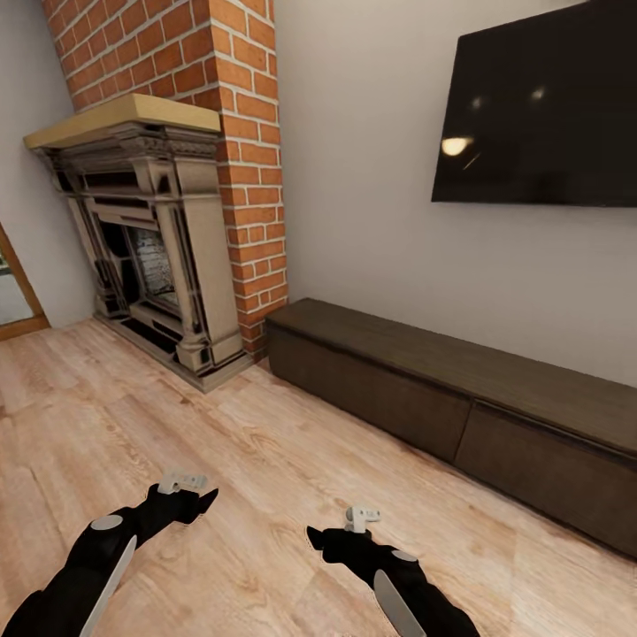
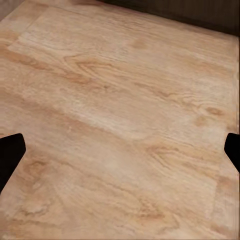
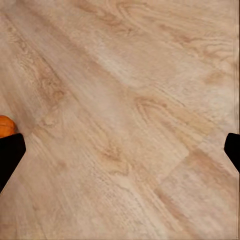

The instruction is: Place each of the two pumpkins and all three candles from the living room inside a cabinet in the living room (use any cabinet), then make sure every cabinet is closed, and position the cauldron so it is next to a table in the living room.

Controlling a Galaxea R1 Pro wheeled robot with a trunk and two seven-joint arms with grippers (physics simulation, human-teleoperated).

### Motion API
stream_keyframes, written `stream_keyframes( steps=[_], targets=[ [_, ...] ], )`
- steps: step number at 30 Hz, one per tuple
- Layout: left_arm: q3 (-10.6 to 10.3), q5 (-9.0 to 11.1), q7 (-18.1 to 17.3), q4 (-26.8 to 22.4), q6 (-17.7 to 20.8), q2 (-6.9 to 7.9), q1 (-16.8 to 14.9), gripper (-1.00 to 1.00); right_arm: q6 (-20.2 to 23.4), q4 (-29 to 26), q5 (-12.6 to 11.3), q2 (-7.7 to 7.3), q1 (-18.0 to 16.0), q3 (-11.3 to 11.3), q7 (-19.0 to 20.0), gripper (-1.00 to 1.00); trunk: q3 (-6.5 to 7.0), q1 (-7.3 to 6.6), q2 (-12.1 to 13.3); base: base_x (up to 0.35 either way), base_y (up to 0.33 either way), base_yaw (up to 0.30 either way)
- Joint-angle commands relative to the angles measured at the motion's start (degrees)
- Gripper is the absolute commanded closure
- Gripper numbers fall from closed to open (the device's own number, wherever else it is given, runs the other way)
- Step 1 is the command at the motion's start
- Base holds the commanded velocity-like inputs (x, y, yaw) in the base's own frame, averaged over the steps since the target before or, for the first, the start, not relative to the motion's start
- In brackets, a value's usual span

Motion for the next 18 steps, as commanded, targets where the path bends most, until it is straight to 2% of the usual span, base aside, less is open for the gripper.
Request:
stream_keyframes(
  steps=[1, 3, 6, 10, 13, 18],
  targets=[
    [0.0, 0.1, -0.1, -0.3, 0.4, 0.03, 0.0, -1.00, 0.2, 0.0, -0.3, -0.02, 0.0, -0.3, 0.1, -1.00, -0.12, -0.01, 0.0, -0.027, 0.000, -0.242],
    [0.0, 0.3, -0.2, -1.0, 1.1, 0.03, 0.1, -1.00, 0.3, -0.1, -0.4, -0.07, 0.0, -1.9, 0.4, -1.00, -0.23, -0.01, 0.0, -0.059, 0.000, -0.241],
    [0.0, 0.5, -0.2, -1.6, 2.7, -0.01, 0.2, -1.00, 0.3, -0.1, -0.5, -0.16, 0.0, -3.1, 0.5, -1.00, -0.40, -0.01, 0.0, -0.020, 0.000, -0.240],
    [-0.3, 0.5, -0.2, -2.5, 4.5, -0.26, 0.2, -1.00, 0.3, -0.1, -0.5, -0.18, 0.0, -3.6, 0.7, -1.00, 0.03, -0.09, 0.0, -0.004, 0.000, -0.237],
    [-0.3, 0.5, -0.2, -2.6, 6.3, -0.31, 0.2, -1.00, 0.3, 0.0, -0.5, -0.19, 0.0, -3.7, 2.2, -1.00, 0.51, -0.17, 0.1, -0.001, 0.000, -0.224],
    [-0.2, 0.5, -0.2, -2.7, 7.1, -0.25, 0.2, -1.00, 0.3, 0.0, -0.4, -0.23, 0.0, -3.7, 2.9, -1.00, 1.30, -0.30, 0.1, 0.000, 0.000, -0.209]
  ],
)
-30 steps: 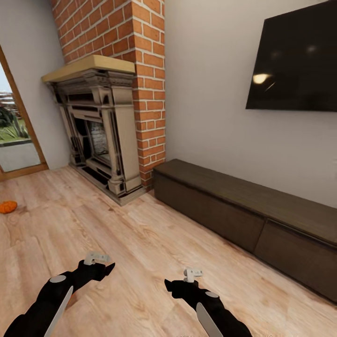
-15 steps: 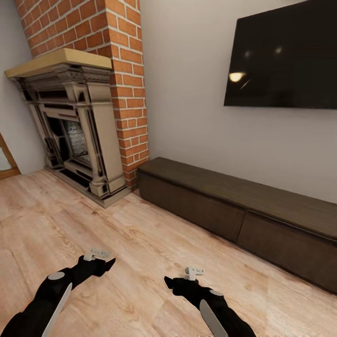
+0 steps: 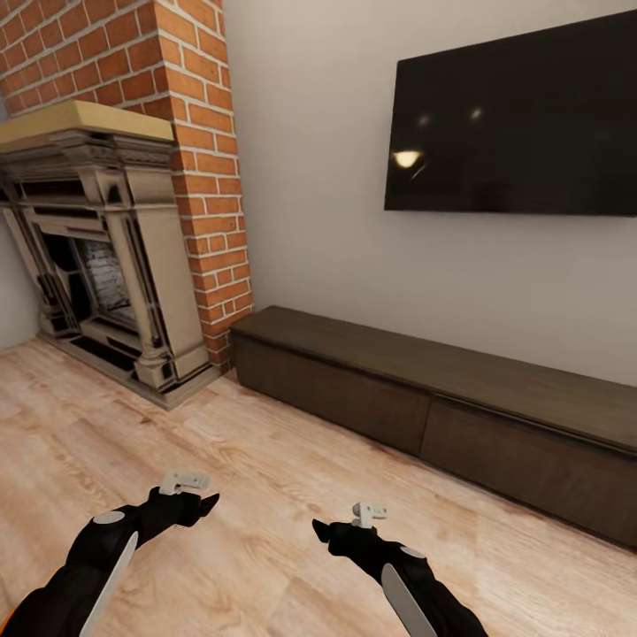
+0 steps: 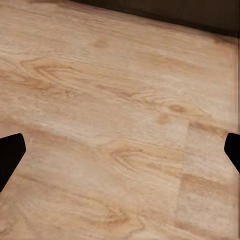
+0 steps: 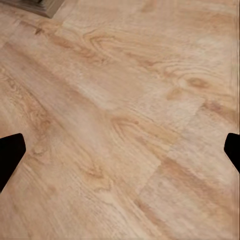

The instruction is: Place each of the two pumpkins and all three candles from the living room inside a cabinet in the living room (use any cabinet), then make sure every cabinet is closed, and position the cauldron so it is next to a table in the living room.

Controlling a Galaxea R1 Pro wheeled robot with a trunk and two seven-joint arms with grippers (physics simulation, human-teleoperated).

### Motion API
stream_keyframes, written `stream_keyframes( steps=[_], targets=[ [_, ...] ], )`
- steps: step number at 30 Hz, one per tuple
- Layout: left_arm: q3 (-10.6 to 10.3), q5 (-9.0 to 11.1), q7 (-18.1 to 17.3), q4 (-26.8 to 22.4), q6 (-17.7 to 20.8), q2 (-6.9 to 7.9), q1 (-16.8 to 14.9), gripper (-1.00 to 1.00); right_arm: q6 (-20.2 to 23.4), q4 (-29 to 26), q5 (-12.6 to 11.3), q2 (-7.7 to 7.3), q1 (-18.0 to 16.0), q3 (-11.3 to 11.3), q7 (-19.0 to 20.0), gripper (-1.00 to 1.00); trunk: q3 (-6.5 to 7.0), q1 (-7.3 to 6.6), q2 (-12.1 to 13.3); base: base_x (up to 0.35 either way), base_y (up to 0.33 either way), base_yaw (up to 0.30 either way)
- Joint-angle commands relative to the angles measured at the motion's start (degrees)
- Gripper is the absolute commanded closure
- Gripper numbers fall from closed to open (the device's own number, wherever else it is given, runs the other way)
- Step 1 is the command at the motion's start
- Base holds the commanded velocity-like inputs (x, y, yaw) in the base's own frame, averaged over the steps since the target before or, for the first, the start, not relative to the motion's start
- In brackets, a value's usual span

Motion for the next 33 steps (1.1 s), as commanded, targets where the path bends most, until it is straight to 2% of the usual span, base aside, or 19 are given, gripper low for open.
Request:
stream_keyframes(
  steps=[1, 4, 10, 21, 28, 33],
  targets=[
    [0.0, 0.2, -0.1, -0.1, 0.4, 0.11, 0.0, -1.00, 0.2, 0.1, -0.3, -0.02, 0.0, 0.0, 0.1, -1.00, 0.13, -0.04, 0.0, 0.000, 0.000, -0.135],
    [0.0, 0.2, -0.1, -0.1, 0.5, 0.20, 0.0, -1.00, 0.1, 0.2, -0.2, 0.01, 0.0, 0.0, 0.1, -1.00, 0.72, -0.11, 0.0, 0.000, 0.000, -0.071],
    [0.0, 0.2, -0.1, -0.1, 0.5, 0.27, 0.0, -1.00, 0.1, 0.2, -0.2, 0.04, 0.0, 0.1, 0.1, -1.00, 1.71, -1.43, 2.4, 0.000, 0.000, -0.051],
    [0.0, 0.2, -0.1, -0.1, 0.5, 0.32, 0.0, -1.00, 0.2, 0.2, -0.2, 0.04, 0.0, 0.1, 0.2, -1.00, 2.93, -3.85, 6.9, 0.000, 0.000, -0.174],
    [0.0, -0.3, 0.0, -2.0, 0.5, 0.31, 0.2, -1.00, 0.1, 0.2, -0.2, 0.04, 0.0, 0.1, 0.1, -1.00, 2.61, -3.85, 6.9, -0.007, 0.002, -0.116],
    [0.2, -0.3, 0.0, -2.5, 0.5, 0.39, 0.2, -1.00, 0.1, 0.3, -0.2, 0.04, 0.0, 0.1, 0.1, -1.00, 2.59, -3.85, 6.9, -0.094, 0.174, -0.176]
  ],
)
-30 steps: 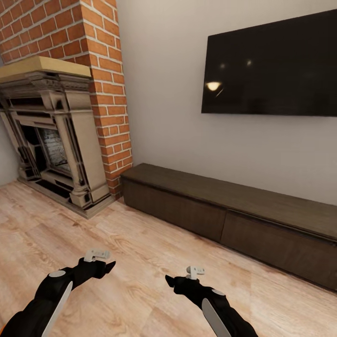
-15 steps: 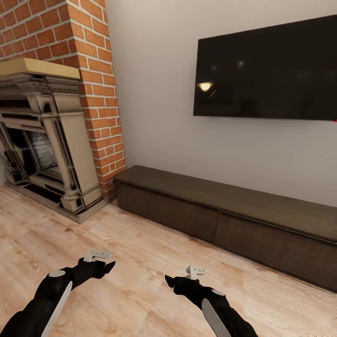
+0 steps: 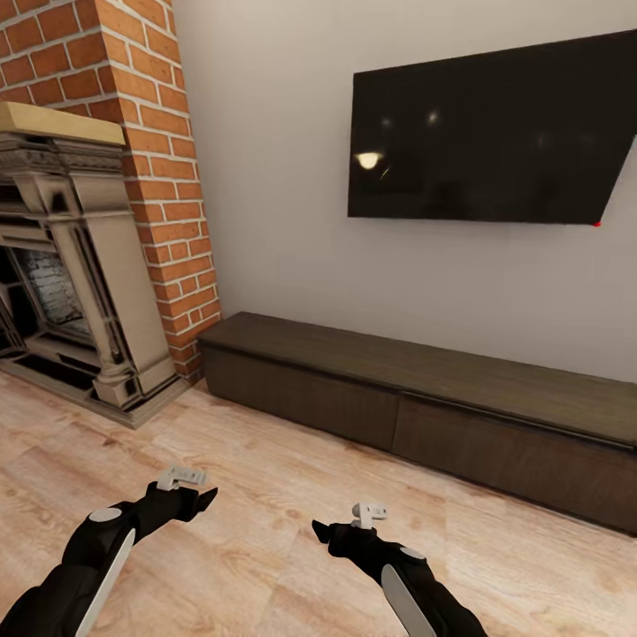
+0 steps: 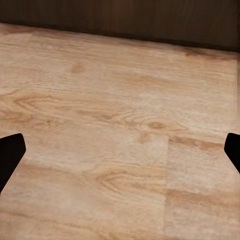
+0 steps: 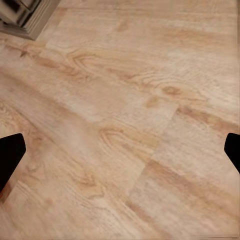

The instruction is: Place each of the two pumpkins and all three candles from the living room inside a cabinet in the living room (use any cabinet), then make sure every cabinet is closed, and position the cauldron so it is next to a table in the living room.

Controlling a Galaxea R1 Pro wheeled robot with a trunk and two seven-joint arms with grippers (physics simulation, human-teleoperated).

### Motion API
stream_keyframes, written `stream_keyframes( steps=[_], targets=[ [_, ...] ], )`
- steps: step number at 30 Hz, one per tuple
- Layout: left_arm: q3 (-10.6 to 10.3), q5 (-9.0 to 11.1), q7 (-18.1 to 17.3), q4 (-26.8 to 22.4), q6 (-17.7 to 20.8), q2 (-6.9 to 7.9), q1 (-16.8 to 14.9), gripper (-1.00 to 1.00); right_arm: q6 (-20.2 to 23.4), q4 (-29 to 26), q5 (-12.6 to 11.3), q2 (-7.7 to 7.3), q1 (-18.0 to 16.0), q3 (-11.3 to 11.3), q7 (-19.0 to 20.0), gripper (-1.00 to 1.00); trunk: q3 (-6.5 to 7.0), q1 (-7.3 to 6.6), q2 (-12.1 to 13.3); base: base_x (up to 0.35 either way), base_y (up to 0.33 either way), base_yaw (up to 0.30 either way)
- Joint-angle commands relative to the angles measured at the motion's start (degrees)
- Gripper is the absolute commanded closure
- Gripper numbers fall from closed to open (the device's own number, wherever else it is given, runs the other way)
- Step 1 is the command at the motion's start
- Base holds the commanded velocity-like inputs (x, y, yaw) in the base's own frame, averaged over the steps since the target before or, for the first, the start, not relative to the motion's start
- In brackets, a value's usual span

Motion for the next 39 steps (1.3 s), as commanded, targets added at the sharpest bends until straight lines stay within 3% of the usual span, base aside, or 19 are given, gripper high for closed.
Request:
stream_keyframes(
  steps=[1, 11, 21, 34, 39],
  targets=[
    [0.0, 0.1, -0.1, -0.1, 0.3, 0.05, 0.0, -1.00, 0.3, 0.0, -0.3, 0.01, 0.0, 0.0, 0.0, -1.00, -0.06, -0.02, 0.0, -0.101, 0.250, -0.259],
    [0.0, 0.0, -0.1, -0.1, 0.2, 0.13, 0.0, -1.00, 0.2, 0.0, -0.3, 0.01, 0.0, -0.1, 0.0, -1.00, -0.06, -0.02, 0.0, -0.016, 0.282, -0.284],
    [0.0, -0.1, 0.1, 0.0, 0.2, 0.05, 0.0, -1.00, 0.1, 0.3, -0.2, 0.02, 0.0, -0.1, -0.2, -1.00, -0.17, -0.02, 0.0, 0.197, 0.266, -0.284],
    [-0.2, -0.2, 0.1, 0.1, 0.2, 0.00, 0.0, -1.00, -1.1, 1.7, -0.2, 0.16, 0.0, -0.1, -0.3, -1.00, -0.75, -0.02, 0.0, 0.211, 0.024, -0.235],
    [-0.2, -0.3, 0.2, 0.1, 0.2, -0.05, 0.0, -1.00, -5.1, 2.7, 0.0, 0.04, 0.0, 0.0, -0.6, -1.00, -0.79, -0.02, 0.0, 0.010, 0.066, -0.035]
  ],
)
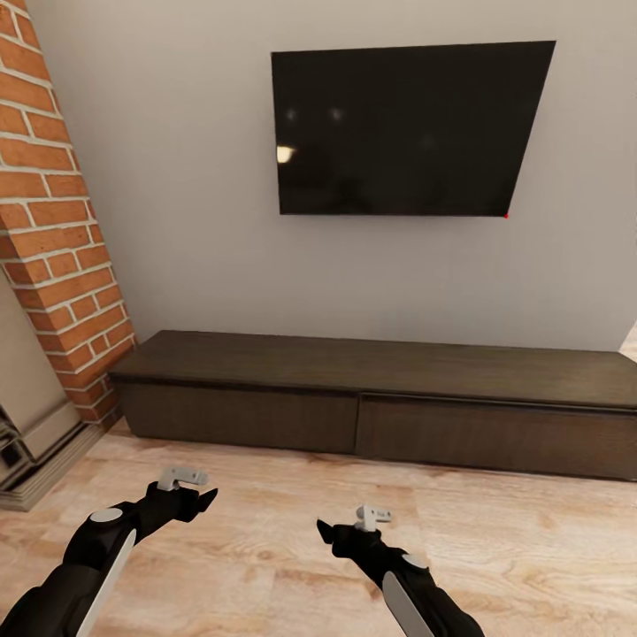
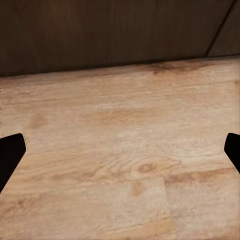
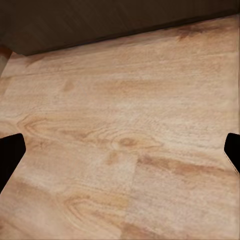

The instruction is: Place each of the two pumpkins and all three candles from the living room inside a cabinet in the living room (use any cabinet), then make sure every cabinet is closed, and position the cauldron so it is next to a table in the living room.

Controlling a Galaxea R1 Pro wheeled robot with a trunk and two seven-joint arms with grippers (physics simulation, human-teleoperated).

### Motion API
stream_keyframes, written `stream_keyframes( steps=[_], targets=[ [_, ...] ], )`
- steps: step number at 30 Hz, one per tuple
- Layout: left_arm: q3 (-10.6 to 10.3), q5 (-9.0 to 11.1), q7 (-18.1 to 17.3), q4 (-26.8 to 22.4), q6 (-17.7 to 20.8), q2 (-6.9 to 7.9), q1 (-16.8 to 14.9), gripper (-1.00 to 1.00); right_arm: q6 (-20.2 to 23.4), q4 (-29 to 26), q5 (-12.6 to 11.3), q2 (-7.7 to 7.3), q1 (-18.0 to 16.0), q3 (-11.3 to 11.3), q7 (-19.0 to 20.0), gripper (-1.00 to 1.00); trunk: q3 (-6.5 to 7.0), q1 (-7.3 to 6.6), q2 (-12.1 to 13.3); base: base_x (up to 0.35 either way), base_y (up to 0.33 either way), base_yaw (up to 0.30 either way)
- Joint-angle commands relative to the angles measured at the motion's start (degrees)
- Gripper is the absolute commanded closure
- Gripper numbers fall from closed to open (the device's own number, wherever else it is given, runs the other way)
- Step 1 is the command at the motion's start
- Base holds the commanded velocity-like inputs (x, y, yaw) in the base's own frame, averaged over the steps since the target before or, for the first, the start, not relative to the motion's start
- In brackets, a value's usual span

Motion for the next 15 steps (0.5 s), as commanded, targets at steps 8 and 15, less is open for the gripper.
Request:
stream_keyframes(
  steps=[8, 15],
  targets=[
    [0.0, 0.0, -0.1, 0.0, 0.2, 0.04, 0.0, -1.00, -2.8, 2.6, -0.2, 0.13, 0.0, 0.0, 0.3, -1.00, -0.06, -0.01, 0.0, 0.001, 0.048, -0.002],
    [0.0, 0.0, -0.1, 0.0, 0.2, 0.06, 0.0, -1.00, -3.1, 1.9, -0.1, 0.10, 0.0, 0.0, 0.1, -1.00, -0.06, -0.01, 0.0, 0.000, 0.001, 0.000]
  ],
)
